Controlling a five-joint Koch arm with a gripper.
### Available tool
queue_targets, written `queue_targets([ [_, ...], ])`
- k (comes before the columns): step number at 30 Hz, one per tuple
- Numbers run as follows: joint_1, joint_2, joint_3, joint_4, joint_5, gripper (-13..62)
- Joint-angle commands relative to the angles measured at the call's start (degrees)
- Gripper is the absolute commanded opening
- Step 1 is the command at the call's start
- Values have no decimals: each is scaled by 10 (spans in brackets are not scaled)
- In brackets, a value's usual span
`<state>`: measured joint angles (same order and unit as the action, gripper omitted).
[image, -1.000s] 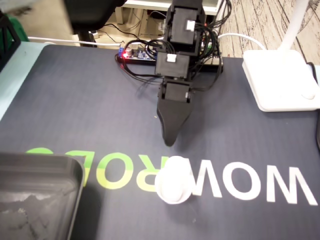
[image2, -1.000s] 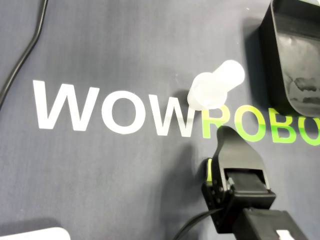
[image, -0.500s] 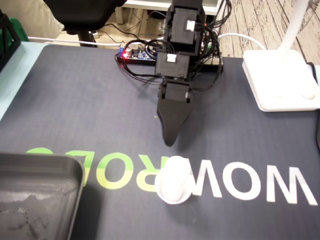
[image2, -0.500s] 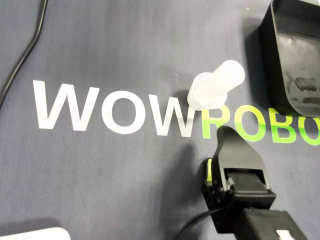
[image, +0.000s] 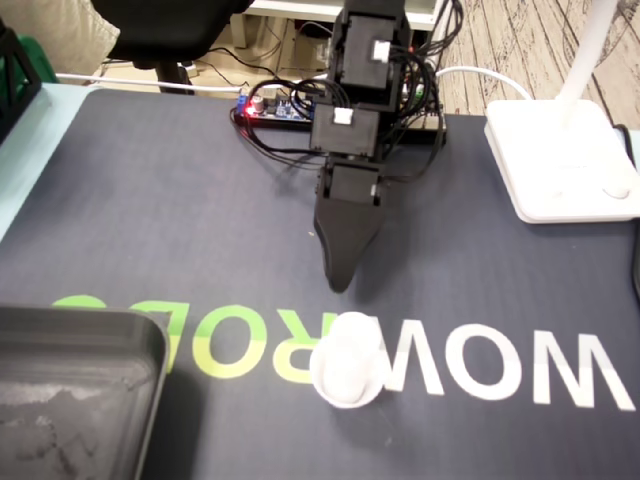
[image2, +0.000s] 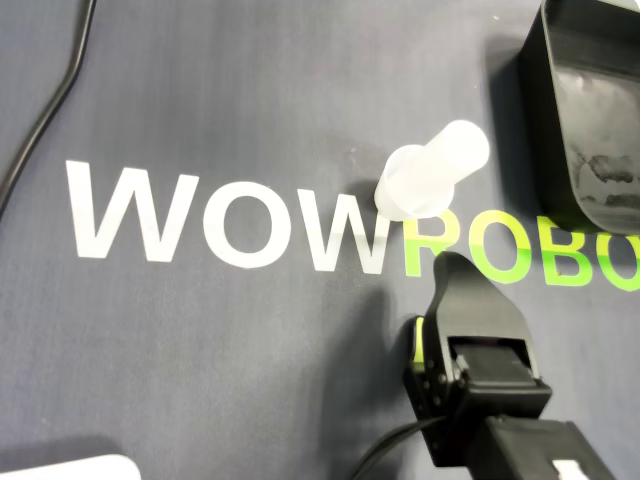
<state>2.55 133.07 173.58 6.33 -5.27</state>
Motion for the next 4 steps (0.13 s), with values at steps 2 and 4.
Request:
queue_targets([
  [2,-7,45,20,3,13,346],
  [4,-7,45,20,3,13,346],
])
